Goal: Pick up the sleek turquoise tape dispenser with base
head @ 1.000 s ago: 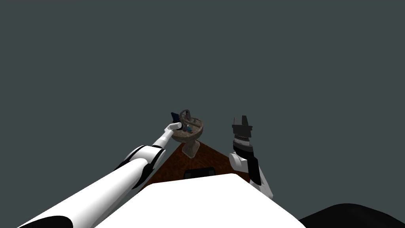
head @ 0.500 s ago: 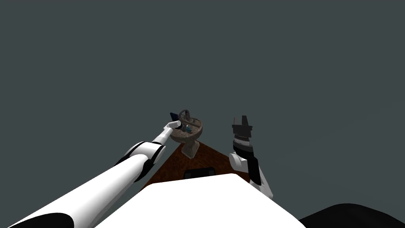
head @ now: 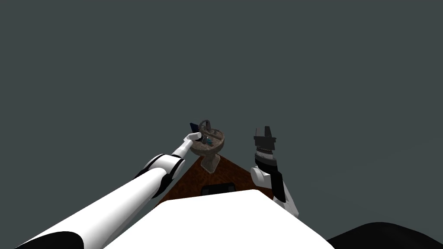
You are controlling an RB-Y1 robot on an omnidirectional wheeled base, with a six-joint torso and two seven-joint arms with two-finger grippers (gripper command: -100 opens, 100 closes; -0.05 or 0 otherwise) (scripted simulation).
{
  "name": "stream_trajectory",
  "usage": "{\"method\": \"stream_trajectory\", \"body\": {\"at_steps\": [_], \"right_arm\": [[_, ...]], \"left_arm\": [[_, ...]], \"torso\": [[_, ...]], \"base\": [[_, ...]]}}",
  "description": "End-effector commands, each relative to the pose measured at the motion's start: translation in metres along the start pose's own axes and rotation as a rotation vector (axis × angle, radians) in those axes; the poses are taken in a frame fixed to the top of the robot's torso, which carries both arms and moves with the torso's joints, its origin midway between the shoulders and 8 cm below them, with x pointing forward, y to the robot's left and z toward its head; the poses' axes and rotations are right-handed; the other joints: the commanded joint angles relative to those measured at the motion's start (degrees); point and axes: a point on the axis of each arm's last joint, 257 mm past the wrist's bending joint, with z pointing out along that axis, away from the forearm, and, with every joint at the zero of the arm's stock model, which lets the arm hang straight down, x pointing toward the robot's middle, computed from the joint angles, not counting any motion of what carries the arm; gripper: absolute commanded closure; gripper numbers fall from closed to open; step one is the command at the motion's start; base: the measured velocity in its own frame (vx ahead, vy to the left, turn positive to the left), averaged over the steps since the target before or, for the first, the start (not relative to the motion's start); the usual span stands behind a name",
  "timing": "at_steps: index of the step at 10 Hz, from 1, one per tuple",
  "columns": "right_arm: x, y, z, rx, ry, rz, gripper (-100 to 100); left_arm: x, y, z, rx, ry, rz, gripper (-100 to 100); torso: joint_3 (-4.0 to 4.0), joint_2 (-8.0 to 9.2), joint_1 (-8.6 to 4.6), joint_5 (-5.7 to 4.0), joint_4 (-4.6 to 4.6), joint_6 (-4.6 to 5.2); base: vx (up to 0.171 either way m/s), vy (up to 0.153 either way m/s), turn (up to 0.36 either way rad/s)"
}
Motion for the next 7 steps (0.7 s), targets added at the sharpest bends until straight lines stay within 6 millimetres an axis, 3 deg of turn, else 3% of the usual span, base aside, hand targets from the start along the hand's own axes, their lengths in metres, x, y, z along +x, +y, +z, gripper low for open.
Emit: {"method": "stream_trajectory", "body": {"at_steps": [1,2,6,7], "right_arm": [[0.0,0.0,0.0,0.0,0.0,0.0,0],[0.0,0.0,0.0,0.0,0.0,0.0,0],[0.0,0.0,0.0,0.0,0.0,0.0,0],[0.0,0.0,0.0,0.0,0.0,0.0,0]], "left_arm": [[0.023,0.002,0.009,-0.005,0.015,0.02,-100],[0.023,0.002,0.009,-0.005,0.015,0.02,-100],[0.09,0.009,0.028,-0.02,0.057,0.075,-100],[0.09,0.009,0.028,-0.02,0.057,0.075,-100]], "torso": [[0.0,0.0,0.0,0.0,0.0,0.0],[0.0,-0.01,0.01,0.0,0.0,-0.04],[-0.05,-0.09,0.06,0.01,-0.02,0.0],[-0.04,-0.07,0.04,0.01,-0.02,-0.02]], "base": [[0.028,0.027,0.158],[0.03,0.026,0.099],[0.049,0.047,0.156],[0.035,0.03,0.076]]}}
